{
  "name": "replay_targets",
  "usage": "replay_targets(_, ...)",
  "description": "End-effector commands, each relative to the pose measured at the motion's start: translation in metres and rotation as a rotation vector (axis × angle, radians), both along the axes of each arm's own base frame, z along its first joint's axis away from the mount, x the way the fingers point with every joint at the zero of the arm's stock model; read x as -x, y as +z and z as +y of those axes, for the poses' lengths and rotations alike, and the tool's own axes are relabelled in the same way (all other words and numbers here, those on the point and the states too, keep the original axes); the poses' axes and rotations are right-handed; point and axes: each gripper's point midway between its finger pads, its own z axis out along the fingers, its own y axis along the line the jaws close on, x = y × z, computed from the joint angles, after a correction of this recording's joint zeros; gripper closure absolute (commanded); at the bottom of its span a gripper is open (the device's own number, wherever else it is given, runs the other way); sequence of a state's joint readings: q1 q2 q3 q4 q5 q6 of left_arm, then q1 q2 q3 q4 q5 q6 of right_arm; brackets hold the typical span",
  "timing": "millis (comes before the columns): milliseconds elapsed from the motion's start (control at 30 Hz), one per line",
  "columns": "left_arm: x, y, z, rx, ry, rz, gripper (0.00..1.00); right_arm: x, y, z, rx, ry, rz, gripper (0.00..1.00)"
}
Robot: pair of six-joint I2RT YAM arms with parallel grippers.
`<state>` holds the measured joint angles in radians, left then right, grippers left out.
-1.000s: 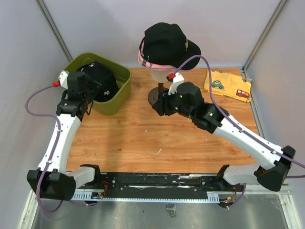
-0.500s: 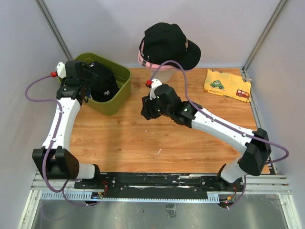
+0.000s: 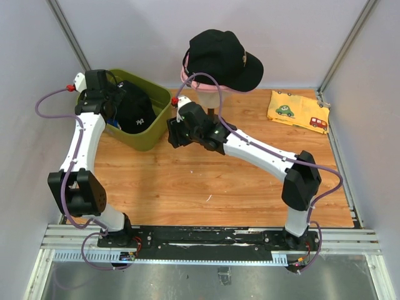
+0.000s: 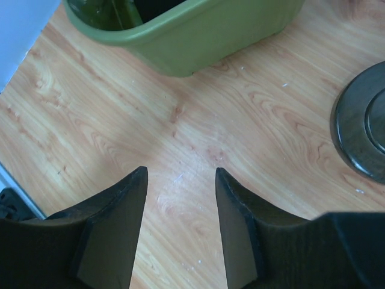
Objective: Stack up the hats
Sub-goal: Pick up the hat from the bin.
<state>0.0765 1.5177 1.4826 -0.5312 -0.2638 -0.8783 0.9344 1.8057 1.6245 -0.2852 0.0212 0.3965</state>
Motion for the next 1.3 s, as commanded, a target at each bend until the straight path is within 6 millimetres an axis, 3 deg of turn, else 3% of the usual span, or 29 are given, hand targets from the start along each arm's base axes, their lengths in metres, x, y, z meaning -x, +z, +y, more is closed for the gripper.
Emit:
replay_targets(0,-0.011,0.003,0.003,-0.019,-0.011,-0.003,0.33,-0.014,0.006,0.013,-0.012,-0.042,-0.003,0.49)
replay_targets(300,-0.009,-0.014,0.007,-0.034,0.002,0.019,0.33,-0.024,0.007,0.042,-0.04,-0.001,-0.012,0.48)
replay_targets(367,-0.009,-0.014,0.007,-0.034,0.002,0.005,0.33,-0.028,-0.003,0.048,-0.022,0.002,-0.01,0.48)
replay_targets(700,-0.009,-0.014,0.002,-0.02,-0.02,-0.062,0.33,-0.039,-0.009,0.058,0.003,0.003,-0.041,0.46)
replay_targets(867,-0.01,-0.012,0.001,-0.02,-0.023,-0.094,0.36,-0.034,-0.009,0.06,0.005,0.01,-0.056,0.46)
replay_targets(1100,-0.013,-0.014,-0.001,-0.01,-0.031,-0.113,0.53,-0.013,-0.011,0.071,0.059,0.06,-0.121,0.45)
replay_targets(1267,-0.016,-0.015,-0.005,0.001,-0.049,-0.122,0.42,-0.002,-0.014,0.078,0.092,0.084,-0.154,0.45)
